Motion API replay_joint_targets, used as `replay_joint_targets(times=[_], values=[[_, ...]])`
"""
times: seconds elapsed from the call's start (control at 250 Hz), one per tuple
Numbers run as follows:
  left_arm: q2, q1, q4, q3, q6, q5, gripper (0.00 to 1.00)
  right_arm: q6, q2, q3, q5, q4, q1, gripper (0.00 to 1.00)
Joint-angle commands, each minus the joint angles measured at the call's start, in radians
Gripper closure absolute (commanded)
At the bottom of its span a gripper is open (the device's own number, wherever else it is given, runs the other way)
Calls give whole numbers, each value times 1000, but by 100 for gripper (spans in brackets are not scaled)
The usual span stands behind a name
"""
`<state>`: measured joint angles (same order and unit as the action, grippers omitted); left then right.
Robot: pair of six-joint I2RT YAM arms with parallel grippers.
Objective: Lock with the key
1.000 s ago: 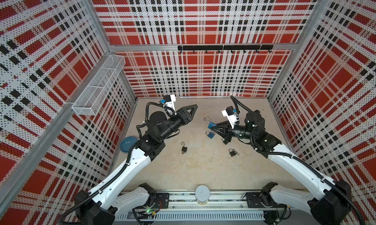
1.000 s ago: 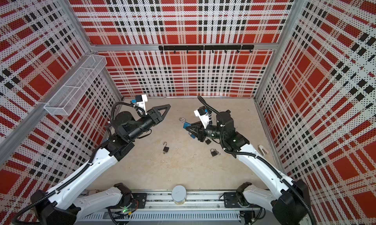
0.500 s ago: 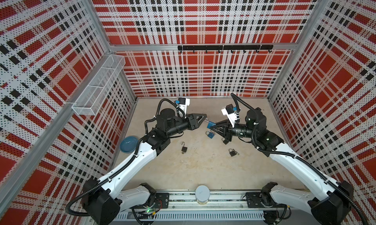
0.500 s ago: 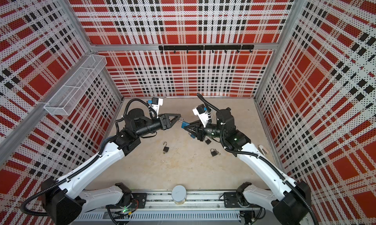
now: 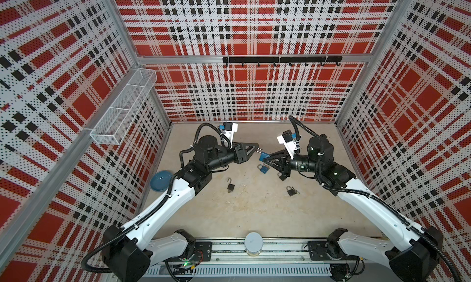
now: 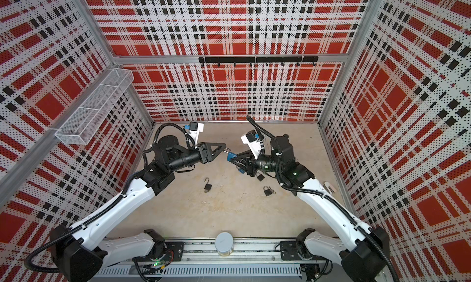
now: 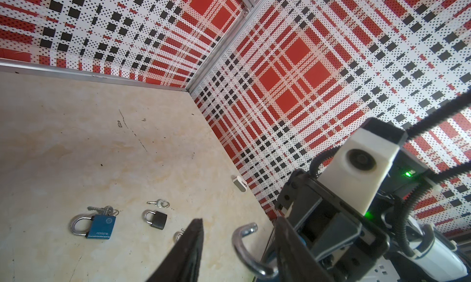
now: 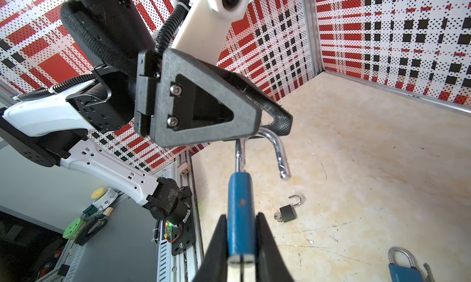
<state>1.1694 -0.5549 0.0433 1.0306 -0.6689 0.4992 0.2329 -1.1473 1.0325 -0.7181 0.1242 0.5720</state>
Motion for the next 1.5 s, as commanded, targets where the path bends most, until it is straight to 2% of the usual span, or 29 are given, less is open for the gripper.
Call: replay_joint_targets(times=[0.0, 0.356, 0.868, 1.496], values=[[-1, 10, 45, 53, 13, 33, 51, -1, -3, 39, -23, -63, 3, 100], [22, 1, 87, 50, -26, 97, 53, 3, -11, 47, -12, -66, 2, 100], [-1, 7, 87, 4, -41, 124, 54, -4, -20, 90, 10, -58, 0, 100], [-44, 39, 87, -26, -57, 132, 66, 6, -29, 101, -5, -61, -5, 100]])
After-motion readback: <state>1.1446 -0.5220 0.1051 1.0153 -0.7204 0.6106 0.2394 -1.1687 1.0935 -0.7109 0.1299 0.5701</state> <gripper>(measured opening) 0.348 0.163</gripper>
